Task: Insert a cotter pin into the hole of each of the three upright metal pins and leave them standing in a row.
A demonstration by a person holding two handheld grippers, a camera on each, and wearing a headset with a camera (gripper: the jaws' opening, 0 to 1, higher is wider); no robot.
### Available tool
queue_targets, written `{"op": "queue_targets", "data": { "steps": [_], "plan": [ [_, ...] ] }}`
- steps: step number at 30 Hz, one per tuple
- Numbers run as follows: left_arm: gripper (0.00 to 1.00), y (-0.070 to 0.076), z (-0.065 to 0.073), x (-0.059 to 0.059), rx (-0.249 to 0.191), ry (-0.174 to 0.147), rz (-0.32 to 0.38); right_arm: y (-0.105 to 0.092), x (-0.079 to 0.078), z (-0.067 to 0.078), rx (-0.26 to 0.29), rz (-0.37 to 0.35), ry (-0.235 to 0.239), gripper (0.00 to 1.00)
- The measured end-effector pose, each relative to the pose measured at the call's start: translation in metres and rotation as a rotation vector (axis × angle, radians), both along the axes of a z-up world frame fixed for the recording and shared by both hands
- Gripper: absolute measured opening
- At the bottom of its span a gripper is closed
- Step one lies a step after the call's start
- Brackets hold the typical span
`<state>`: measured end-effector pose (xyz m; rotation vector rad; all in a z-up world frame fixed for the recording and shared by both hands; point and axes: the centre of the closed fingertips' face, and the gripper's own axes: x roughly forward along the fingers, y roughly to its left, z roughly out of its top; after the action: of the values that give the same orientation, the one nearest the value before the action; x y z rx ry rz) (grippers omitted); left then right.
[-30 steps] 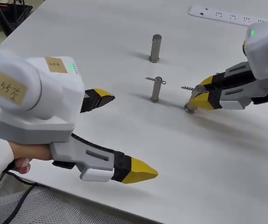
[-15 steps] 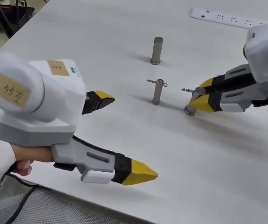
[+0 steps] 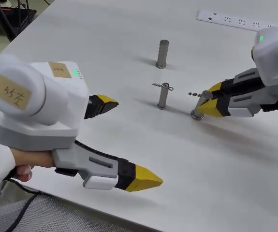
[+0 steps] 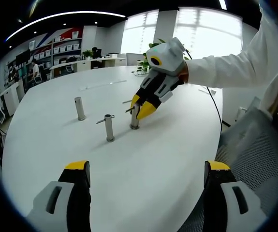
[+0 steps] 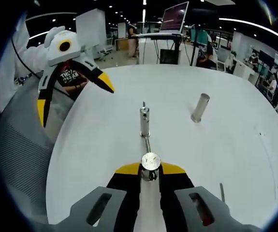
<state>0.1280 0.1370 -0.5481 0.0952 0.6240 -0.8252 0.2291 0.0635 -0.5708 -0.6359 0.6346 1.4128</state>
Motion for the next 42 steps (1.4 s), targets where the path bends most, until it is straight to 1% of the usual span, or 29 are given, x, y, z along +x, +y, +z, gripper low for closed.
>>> {"op": "queue_targets", "data": {
  "steps": [7, 9, 11, 15, 16, 18, 20, 23, 25, 29, 30, 31, 32, 33, 36, 38, 42],
  "plan": [
    [0.97, 0.000, 0.000, 0.000, 0.000, -0.001, 0.001, -0.002, 0.004, -0.002, -0.006, -0.017, 0.003, 0.09],
    [0.97, -0.001, 0.001, -0.001, -0.002, -0.003, -0.001, -0.002, 0.004, -0.002, -0.012, -0.013, -0.008, 0.09],
    [0.97, -0.002, 0.001, -0.002, -0.003, -0.001, -0.004, -0.002, 0.004, -0.002, -0.014, -0.023, -0.006, 0.09],
    [0.97, -0.003, 0.002, -0.002, -0.010, 0.001, -0.007, -0.002, 0.003, -0.001, -0.008, -0.025, -0.019, 0.09],
    [0.97, -0.002, 0.003, -0.002, -0.012, -0.002, -0.006, -0.001, 0.004, 0.000, 0.005, -0.041, -0.012, 0.09],
    [0.97, -0.001, 0.004, -0.001, -0.015, -0.008, 0.001, -0.001, 0.003, 0.005, 0.028, -0.057, 0.001, 0.10],
    [0.97, 0.000, 0.006, -0.001, -0.021, -0.014, 0.008, -0.001, 0.005, 0.011, 0.042, -0.073, -0.010, 0.14],
    [0.97, 0.001, 0.007, 0.001, -0.023, -0.021, 0.013, -0.003, 0.003, 0.022, 0.066, -0.095, -0.009, 0.20],
    [0.97, 0.002, 0.009, 0.001, -0.020, -0.031, 0.015, -0.007, -0.001, 0.032, 0.082, -0.107, -0.012, 0.24],
    [0.97, 0.003, 0.013, 0.002, -0.027, -0.043, 0.016, -0.014, -0.007, 0.048, 0.108, -0.151, -0.018, 0.30],
    [0.97, 0.003, 0.014, 0.003, -0.027, -0.045, 0.016, -0.017, -0.011, 0.052, 0.111, -0.158, -0.029, 0.32],
    [0.97, 0.005, 0.013, 0.003, -0.021, -0.047, 0.017, -0.020, -0.012, 0.055, 0.113, -0.164, -0.040, 0.34],
    [0.97, 0.006, 0.013, 0.004, -0.016, -0.050, 0.018, -0.024, -0.006, 0.054, 0.113, -0.177, -0.053, 0.36],
    [0.97, 0.007, 0.013, 0.005, -0.013, -0.051, 0.021, -0.028, -0.006, 0.055, 0.112, -0.187, -0.060, 0.41],
    [0.97, 0.009, 0.015, 0.007, -0.016, -0.059, 0.027, -0.035, -0.011, 0.061, 0.124, -0.221, -0.060, 0.45],
    [0.97, 0.010, 0.017, 0.009, -0.018, -0.066, 0.030, -0.040, -0.014, 0.066, 0.144, -0.249, -0.060, 0.47],
    [0.97, 0.012, 0.023, 0.012, -0.025, -0.079, 0.039, -0.050, -0.021, 0.072, 0.173, -0.304, -0.050, 0.54]
  ]
}}
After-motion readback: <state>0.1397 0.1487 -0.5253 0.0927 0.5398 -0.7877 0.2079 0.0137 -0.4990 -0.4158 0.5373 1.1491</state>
